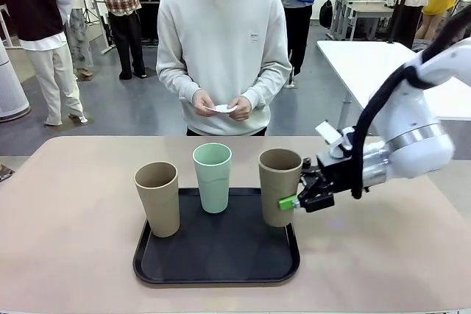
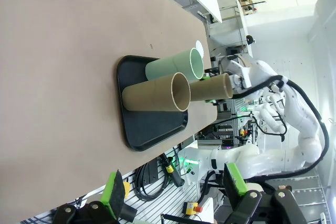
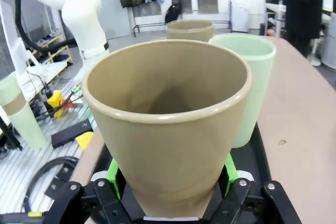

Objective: Place coasters on the table and set cups on them.
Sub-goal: Pick up one Reusable plastic cup and place it on a coaster set by the human.

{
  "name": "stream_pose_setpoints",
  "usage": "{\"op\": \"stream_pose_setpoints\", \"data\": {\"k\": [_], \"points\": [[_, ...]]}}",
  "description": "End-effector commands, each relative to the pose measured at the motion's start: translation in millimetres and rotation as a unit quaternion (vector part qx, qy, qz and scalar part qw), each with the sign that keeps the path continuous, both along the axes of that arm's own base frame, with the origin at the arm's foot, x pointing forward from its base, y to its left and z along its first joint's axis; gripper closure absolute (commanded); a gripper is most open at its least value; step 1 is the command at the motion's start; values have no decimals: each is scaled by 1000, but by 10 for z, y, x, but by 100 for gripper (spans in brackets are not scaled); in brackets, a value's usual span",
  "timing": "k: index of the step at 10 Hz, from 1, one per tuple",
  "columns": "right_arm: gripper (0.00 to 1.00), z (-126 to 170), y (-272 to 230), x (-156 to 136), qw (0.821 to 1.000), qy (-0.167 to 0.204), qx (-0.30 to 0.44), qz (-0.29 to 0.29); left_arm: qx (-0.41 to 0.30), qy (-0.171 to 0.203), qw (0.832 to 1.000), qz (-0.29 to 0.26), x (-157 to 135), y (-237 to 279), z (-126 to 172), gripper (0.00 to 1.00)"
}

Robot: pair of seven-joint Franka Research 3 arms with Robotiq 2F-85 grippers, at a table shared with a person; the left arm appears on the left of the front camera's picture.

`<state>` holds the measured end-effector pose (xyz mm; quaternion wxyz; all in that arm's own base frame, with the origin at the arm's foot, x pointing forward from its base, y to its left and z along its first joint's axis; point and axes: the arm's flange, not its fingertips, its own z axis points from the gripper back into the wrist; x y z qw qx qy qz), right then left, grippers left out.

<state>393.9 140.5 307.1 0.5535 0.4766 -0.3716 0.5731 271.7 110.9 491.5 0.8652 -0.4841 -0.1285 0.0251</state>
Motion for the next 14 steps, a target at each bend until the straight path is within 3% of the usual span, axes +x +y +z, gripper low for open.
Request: {"op": "stream_pose_setpoints", "data": {"k": [1,3,4,6,7,9,10,12,14], "points": [[100,759,-152,-315,999,0,3,-52,-4,-6,1000,-5,1,-5,2,0],[100,1285,-343,-369,997,-8,7,-82,-4,-6,1000,-5,1,-5,2,0],[100,1394,-402,-351,996,-11,7,-94,-4,-6,1000,-5,1,-5,2,0],[100,1375,-452,-273,994,7,-2,-113,-4,-6,1000,-5,1,-5,2,0],[100,1527,-430,-321,995,-22,5,-97,-4,-6,1000,-5,1,-5,2,0],[100,1527,-430,-321,995,-22,5,-97,-4,-6,1000,-5,1,-5,2,0],[16,1516,-453,-316,994,-16,1,-104,-4,-6,1000,-5,1,-5,2,0],[16,1505,-506,-260,995,-12,-1,-95,-4,-6,1000,-5,1,-5,2,0],[16,1482,-853,39,992,-13,-1,-127,-4,-6,1000,-5,1,-5,2,0]]}}
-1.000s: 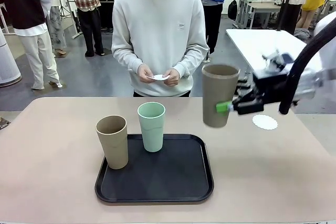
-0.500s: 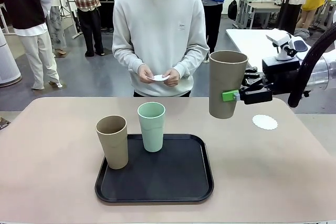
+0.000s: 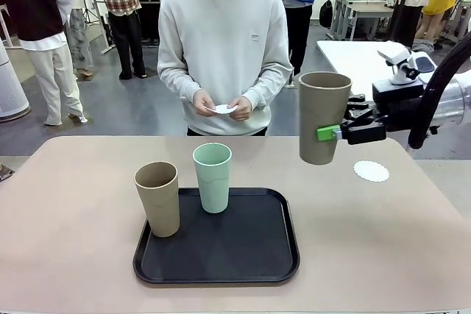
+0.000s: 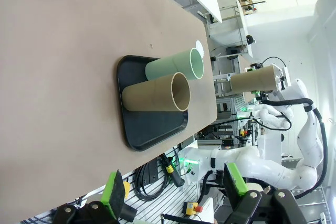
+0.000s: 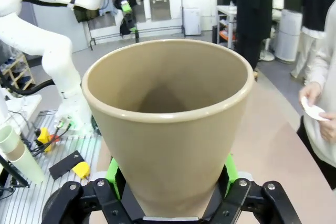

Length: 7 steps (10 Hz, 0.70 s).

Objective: Place coasters on the table and set cups on them.
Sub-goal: Pick up one Reusable plastic cup and place it on a coaster set by the human.

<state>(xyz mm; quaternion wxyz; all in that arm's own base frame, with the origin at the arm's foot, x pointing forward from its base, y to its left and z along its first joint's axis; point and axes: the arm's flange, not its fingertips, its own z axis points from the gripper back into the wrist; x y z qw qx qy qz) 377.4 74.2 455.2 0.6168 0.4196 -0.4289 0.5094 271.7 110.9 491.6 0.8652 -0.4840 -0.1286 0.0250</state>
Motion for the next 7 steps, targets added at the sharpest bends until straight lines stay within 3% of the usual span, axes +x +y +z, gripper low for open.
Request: {"op": "stream_pose_setpoints", "data": {"k": [1,4,7], "points": [[16,5,-393,321,1000,-5,8,-28,-4,-5,1000,-5,1,-4,1,0],[16,15,-1041,619,994,-6,26,-102,-4,-5,1000,-5,1,-4,1,0],[16,-26,-1628,729,986,-24,23,-161,-4,-5,1000,-5,1,-4,1,0]]}}
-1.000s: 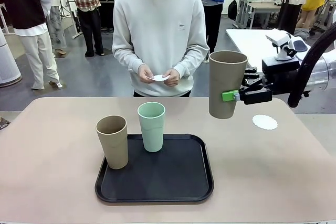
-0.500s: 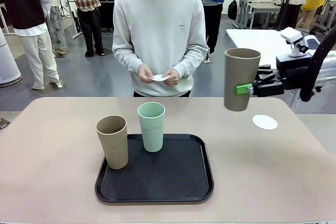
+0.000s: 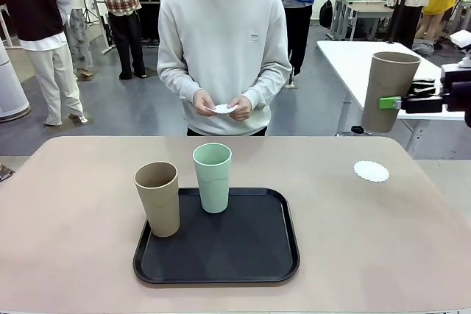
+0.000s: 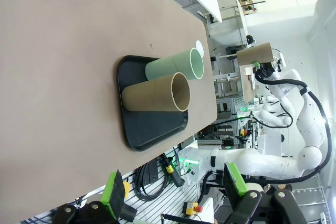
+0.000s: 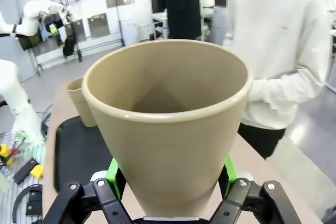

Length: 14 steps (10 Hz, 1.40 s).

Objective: Place coasters on the table and set cups on them.
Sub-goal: Pick up one Reusable plastic cup and place it on a coaster set by the human.

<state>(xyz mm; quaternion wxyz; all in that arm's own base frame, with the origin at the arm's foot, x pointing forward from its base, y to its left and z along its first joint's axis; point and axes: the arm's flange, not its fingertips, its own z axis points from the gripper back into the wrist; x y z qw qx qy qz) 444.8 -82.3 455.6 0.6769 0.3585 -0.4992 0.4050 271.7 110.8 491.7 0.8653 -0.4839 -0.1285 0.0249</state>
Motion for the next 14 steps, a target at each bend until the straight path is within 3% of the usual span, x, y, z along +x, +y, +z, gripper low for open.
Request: {"op": "stream_pose_setpoints", "data": {"k": [1,5,6,11,14], "points": [[16,-51,-212,49,999,-28,-3,-24,-4,-6,1000,-5,1,-3,1,0],[16,-96,-591,0,997,-38,3,-71,-4,-6,1000,-5,1,-3,1,0],[16,-81,-553,-46,998,-23,-1,-54,-4,-6,1000,-5,1,-3,1,0],[16,-90,-572,-46,998,-24,-2,-56,-4,-6,1000,-5,1,-3,1,0],[16,-476,-788,742,999,27,-1,-18,-4,-6,1000,-5,1,-3,1,0]]}}
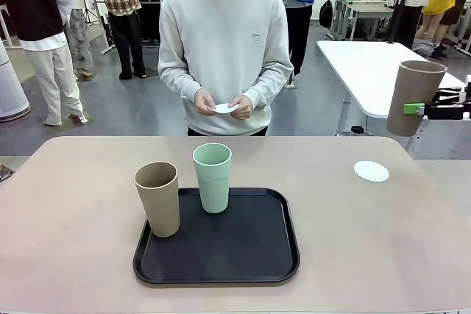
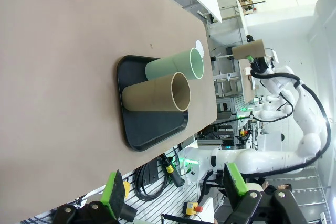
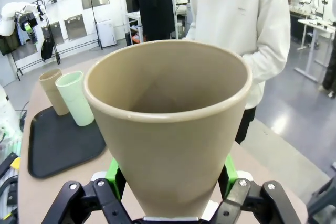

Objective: Place coasters on the table and set cups on them.
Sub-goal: Pick up one Reusable plastic cup and place it on a coaster set by the human.

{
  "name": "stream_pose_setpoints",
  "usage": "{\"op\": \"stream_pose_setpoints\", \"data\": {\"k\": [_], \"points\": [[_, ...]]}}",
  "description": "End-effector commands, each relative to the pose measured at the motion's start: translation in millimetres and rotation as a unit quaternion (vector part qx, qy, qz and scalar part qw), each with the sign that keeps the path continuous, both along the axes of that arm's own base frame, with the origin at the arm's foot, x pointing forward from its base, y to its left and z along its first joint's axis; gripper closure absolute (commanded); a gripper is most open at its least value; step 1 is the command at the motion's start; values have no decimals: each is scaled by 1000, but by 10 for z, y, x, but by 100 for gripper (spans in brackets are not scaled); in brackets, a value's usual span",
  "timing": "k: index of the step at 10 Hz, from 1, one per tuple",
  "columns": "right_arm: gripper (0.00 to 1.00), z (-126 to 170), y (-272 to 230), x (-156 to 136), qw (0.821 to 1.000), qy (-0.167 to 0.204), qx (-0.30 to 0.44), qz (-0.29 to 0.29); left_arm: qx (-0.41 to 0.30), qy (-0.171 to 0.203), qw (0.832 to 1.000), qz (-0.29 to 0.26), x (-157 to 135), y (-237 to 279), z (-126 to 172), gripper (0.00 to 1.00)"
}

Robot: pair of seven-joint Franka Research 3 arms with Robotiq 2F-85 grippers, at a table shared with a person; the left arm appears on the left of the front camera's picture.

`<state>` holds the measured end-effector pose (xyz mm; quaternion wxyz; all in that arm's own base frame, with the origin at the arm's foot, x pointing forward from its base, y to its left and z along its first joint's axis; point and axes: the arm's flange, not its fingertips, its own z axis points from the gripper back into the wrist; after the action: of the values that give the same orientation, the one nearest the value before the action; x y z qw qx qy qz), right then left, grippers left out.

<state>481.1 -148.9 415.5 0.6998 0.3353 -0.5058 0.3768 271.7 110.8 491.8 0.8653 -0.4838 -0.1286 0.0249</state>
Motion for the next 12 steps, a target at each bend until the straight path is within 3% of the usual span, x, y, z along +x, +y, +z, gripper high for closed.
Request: {"op": "stream_pose_setpoints", "data": {"k": [1,7,12], "points": [[16,-214,-154,507,999,23,9,31,-5,-5,1000,-5,1,-3,0,0],[16,-878,-204,767,993,37,19,111,-5,-5,1000,-5,1,-3,0,0],[16,-853,-126,720,995,41,21,93,-5,-5,1000,-5,1,-3,0,0]]}}
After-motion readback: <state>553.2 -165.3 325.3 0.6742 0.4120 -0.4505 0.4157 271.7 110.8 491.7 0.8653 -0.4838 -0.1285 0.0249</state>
